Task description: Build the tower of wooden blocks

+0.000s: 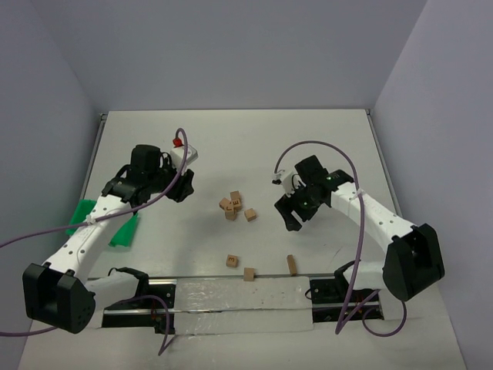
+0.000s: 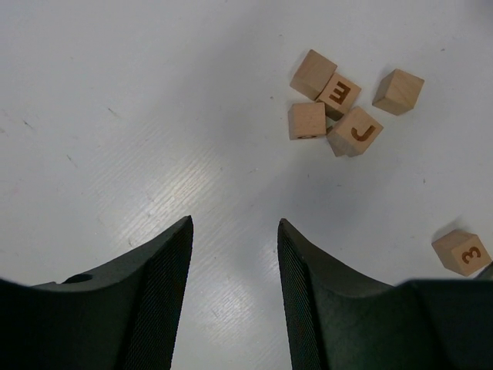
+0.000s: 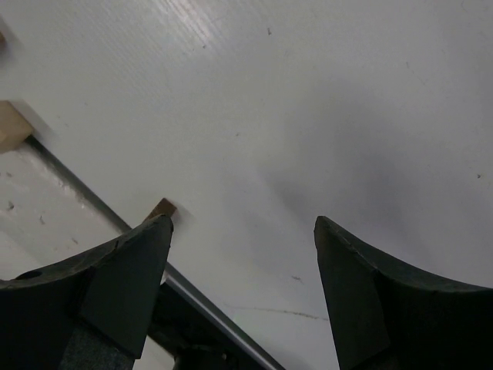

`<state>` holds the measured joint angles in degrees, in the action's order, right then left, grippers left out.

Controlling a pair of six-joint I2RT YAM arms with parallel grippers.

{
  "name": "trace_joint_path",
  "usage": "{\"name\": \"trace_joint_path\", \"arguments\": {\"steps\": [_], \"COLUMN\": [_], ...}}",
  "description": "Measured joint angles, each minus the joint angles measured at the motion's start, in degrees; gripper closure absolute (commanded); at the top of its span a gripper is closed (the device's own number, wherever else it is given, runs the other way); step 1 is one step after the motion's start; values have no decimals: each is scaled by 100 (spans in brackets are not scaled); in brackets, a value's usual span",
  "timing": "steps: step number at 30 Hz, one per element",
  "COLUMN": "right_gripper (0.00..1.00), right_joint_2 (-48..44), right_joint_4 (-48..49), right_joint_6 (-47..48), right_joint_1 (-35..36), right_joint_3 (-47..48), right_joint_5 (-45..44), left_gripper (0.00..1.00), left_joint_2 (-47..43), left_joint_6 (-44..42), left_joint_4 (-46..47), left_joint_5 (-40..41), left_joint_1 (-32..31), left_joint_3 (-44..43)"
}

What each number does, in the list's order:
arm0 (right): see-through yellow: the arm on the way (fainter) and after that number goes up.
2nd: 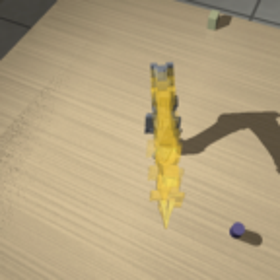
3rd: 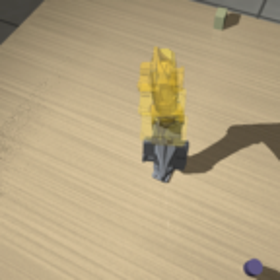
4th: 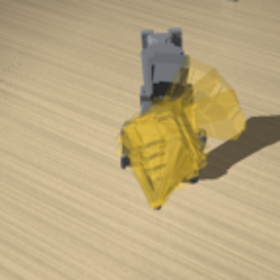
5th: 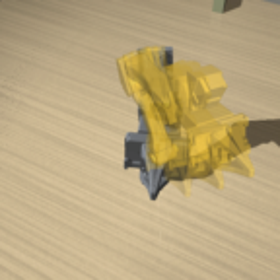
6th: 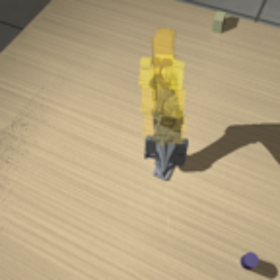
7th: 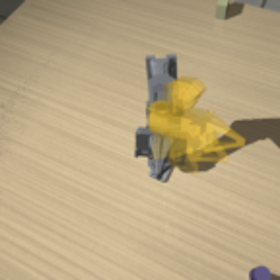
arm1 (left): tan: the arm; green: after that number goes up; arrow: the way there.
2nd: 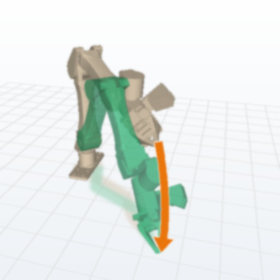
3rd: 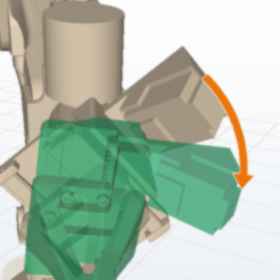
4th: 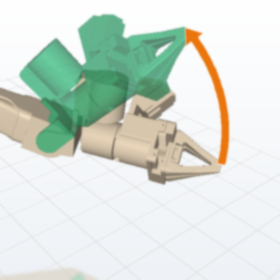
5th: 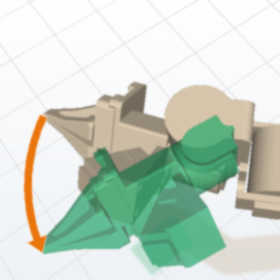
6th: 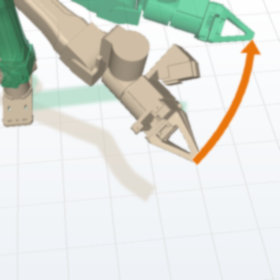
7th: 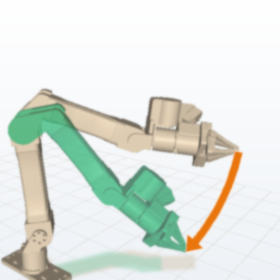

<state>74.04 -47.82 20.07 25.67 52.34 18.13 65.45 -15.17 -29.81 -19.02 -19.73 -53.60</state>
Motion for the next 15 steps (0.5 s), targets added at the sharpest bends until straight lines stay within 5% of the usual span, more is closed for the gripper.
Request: {"name": "trace_joint_path", "arguments": {"steps": [15], "right_gripper": [16], "right_joint_2": [848], "right_joint_4": [-168], "right_joint_6": [-243], "right_joint_1": [318], "right_joint_3": [1013], "right_joint_5": [-46], "left_gripper": [45], "left_joint_2": [-153], "left_joint_6": [205], "left_joint_4": [397], "left_joint_5": [80], "left_joint_1": [0], "left_joint_3": [150]}}
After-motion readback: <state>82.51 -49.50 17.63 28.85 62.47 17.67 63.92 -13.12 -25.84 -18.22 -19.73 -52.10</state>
